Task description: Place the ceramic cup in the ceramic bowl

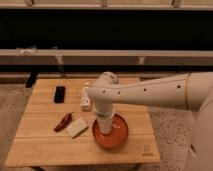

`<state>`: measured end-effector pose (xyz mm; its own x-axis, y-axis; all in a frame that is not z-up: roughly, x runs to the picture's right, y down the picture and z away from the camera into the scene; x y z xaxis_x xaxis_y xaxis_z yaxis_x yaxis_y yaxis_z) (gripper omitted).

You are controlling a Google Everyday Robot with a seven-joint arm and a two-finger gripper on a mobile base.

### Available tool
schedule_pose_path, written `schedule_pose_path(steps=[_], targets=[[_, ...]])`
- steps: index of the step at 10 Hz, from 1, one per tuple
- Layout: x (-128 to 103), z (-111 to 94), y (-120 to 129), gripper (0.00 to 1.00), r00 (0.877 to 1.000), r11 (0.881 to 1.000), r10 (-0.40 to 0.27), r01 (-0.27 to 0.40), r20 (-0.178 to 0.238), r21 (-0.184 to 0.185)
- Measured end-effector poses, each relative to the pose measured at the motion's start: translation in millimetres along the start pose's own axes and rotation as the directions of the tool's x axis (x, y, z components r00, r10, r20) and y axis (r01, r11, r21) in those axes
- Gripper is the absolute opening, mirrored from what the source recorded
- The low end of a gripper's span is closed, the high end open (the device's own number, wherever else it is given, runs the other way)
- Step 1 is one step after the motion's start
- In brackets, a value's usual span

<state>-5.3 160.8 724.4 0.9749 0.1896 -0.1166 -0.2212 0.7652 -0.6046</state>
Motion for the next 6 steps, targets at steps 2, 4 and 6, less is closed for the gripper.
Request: schedule_pose_path(steps=[2,4,6], targets=[[-3,-3,0,0.8,1.0,1.0,-0.001,0.001,0.02,0.009],[2,-9,-4,0.8,0.999,1.0,0.017,-0.017,0.037,0.018],[3,-21,-10,0.8,0.998,0.999,0.031,-0.033,0.062,0.034]])
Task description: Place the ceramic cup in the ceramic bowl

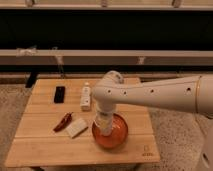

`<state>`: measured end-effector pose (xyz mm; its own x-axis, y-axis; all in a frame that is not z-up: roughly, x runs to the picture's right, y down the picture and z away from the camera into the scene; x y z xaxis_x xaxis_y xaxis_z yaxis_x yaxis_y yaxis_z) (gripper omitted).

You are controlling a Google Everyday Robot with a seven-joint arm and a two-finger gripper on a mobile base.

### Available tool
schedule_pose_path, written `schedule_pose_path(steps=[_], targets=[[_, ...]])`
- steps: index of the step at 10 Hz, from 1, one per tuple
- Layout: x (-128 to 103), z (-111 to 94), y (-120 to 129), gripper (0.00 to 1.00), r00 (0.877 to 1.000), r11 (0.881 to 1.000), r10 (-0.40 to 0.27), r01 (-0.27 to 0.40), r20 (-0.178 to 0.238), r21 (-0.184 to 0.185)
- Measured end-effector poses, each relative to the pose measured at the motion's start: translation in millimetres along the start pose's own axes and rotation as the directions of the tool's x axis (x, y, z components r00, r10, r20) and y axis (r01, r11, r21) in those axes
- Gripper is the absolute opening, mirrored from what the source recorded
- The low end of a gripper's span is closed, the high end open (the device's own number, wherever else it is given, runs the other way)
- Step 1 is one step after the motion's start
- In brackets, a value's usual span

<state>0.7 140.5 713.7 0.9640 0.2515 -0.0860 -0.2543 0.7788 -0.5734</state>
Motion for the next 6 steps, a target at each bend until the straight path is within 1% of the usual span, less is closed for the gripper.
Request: schedule_pose_path(steps=[1,2,3,4,5,6], targets=[[-1,-8,-3,0.8,1.0,1.0,0.005,-0.006,0.012,0.008],[-5,-19,-7,0.8,0.999,1.0,0.014,-0.014,0.032,0.017],[-11,-30,-12,0.8,0.998,0.999,0.024,-0.026,0.057,0.02],[-19,-40,-17,0.8,0.995,0.999,0.038,-0.039,0.091,0.013],[-23,-43,-20,0.8,0.994,0.999,0.044,-0.044,0.105,0.005],[-26,-44,-20,0.8,0.993,0.999,0.043,-0.044,0.109,0.002]])
